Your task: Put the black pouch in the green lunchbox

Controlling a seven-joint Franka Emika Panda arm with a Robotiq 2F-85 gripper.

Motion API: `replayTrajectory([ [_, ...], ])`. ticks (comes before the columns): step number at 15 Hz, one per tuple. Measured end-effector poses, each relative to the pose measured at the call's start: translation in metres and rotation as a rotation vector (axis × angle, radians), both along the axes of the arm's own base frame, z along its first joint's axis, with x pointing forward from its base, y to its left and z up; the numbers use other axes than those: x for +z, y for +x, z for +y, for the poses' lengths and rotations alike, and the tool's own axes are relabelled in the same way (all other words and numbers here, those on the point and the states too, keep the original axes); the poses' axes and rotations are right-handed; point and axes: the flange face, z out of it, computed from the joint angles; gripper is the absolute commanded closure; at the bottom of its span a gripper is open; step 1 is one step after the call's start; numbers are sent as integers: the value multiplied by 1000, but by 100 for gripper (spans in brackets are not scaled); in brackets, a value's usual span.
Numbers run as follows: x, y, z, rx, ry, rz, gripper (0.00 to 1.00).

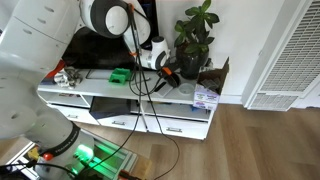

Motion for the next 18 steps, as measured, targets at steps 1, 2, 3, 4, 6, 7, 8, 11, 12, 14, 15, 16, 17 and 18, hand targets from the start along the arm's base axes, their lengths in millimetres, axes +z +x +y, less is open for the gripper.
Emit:
replayTrajectory([
  [1, -2, 0, 0, -1, 2, 9, 84],
  [2, -3, 0, 0, -2, 4, 17, 92],
  [3, -3, -1, 0, -3, 6, 23, 98],
  [4, -4, -1, 0, -2, 6, 29, 100],
  [6, -4, -1, 1, 1, 4, 34, 100],
  [7, -3, -1, 1, 2, 2, 34, 98],
  [8, -1, -1, 2, 4, 1, 33, 98],
  [11, 6, -2, 5, 12, -10, 32, 98],
  [12, 9, -4, 6, 16, -16, 35, 98],
  [14, 15, -11, 7, 16, -37, 48, 98],
  [15, 18, -17, 8, 13, -49, 65, 98],
  [16, 20, -24, 9, 14, -59, 84, 98],
  [17, 22, -33, 12, 19, -65, 102, 98],
  [18, 25, -43, 16, 28, -67, 117, 98],
])
